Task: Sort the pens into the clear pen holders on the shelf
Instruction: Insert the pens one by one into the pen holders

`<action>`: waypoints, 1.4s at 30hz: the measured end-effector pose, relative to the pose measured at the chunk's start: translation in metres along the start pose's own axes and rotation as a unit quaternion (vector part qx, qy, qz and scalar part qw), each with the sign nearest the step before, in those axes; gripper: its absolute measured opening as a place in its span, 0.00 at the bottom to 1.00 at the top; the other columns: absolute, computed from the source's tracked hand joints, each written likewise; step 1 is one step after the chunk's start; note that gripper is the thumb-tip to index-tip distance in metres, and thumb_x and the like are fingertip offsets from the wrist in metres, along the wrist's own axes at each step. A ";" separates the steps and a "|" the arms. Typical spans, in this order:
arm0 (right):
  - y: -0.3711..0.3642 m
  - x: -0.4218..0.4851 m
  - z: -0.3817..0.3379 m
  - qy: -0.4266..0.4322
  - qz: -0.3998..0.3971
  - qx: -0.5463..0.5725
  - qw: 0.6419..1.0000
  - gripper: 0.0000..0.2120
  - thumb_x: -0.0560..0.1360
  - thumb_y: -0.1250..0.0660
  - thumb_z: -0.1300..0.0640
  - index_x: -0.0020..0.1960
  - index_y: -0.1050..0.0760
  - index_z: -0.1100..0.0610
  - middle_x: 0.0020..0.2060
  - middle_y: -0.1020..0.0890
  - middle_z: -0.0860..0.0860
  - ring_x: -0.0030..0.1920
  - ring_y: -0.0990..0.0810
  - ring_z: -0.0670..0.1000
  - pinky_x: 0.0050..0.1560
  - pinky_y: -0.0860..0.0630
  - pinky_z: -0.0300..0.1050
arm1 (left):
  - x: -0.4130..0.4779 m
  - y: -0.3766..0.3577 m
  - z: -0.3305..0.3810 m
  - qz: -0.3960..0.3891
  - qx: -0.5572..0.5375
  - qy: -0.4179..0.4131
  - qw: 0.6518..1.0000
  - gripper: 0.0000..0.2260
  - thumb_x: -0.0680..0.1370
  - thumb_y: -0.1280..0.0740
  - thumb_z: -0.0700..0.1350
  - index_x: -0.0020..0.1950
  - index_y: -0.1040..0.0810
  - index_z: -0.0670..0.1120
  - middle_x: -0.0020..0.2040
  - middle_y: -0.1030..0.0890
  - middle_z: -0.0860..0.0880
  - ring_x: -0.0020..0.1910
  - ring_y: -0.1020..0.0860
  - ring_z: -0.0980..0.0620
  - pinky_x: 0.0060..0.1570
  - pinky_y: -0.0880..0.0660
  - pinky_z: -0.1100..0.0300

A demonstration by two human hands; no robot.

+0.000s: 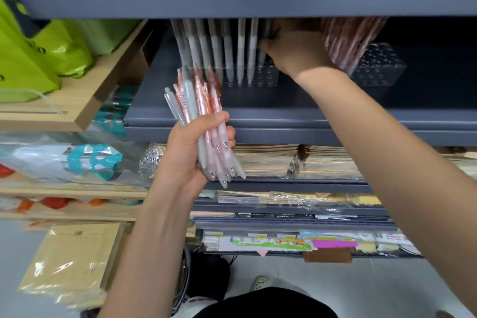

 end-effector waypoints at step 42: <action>0.110 -0.080 0.197 -0.026 0.414 0.528 0.741 0.09 0.72 0.41 0.68 0.50 0.31 0.59 0.32 0.20 0.48 0.37 0.16 0.56 0.44 0.18 0.53 | 0.018 -0.078 -0.035 0.000 0.119 -0.051 0.992 0.20 0.68 0.26 0.38 0.59 0.22 0.34 0.46 0.13 0.44 0.34 0.16 0.53 0.32 0.21 0.61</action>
Point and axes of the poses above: each hand's wrist, its own x-axis towards the middle knuckle, its own y-axis out of the back of the hand, z = x × y, the point moved 8 cm from there along x, towards the middle knuckle
